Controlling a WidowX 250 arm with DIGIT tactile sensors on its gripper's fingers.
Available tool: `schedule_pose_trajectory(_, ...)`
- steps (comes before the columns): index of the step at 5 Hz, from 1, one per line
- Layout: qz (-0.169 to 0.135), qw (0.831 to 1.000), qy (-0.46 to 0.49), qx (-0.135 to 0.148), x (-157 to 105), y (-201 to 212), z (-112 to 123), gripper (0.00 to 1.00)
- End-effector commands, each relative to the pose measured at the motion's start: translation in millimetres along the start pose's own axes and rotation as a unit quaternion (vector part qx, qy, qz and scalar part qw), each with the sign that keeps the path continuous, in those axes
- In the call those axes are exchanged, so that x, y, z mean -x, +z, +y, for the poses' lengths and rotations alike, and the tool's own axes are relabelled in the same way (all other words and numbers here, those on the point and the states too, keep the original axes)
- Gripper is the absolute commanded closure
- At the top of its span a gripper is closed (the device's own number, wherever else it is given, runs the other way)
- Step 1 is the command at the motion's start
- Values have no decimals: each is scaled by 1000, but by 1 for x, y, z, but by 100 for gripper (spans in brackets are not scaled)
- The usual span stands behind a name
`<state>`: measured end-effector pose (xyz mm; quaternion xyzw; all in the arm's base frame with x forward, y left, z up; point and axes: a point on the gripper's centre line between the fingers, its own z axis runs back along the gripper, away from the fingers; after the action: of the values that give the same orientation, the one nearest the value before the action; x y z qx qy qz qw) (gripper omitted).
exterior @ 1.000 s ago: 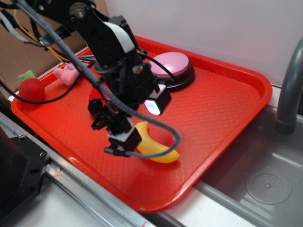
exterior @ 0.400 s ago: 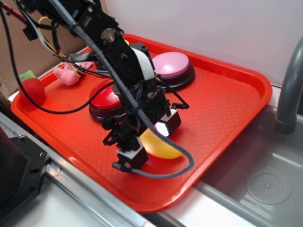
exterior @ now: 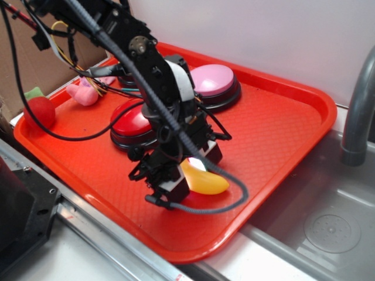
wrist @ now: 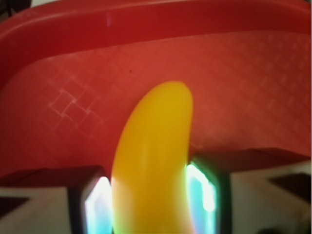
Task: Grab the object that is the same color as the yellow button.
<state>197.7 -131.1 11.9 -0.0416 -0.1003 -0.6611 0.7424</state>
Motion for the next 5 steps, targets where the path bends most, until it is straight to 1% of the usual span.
schedule_pose_trajectory(1, 34, 989, 136, -37, -6, 64, 1, 100)
schedule_pose_trajectory(2, 93, 962, 253, -46, 1, 95, 6, 100)
schedule_pose_trajectory(3, 81, 923, 374, -40, 14, 119, 12, 100)
schedule_pose_trajectory(4, 77, 869, 484, -67, 38, 151, 15, 100)
schedule_pose_trajectory(5, 77, 801, 587, -91, 54, 165, 12, 100)
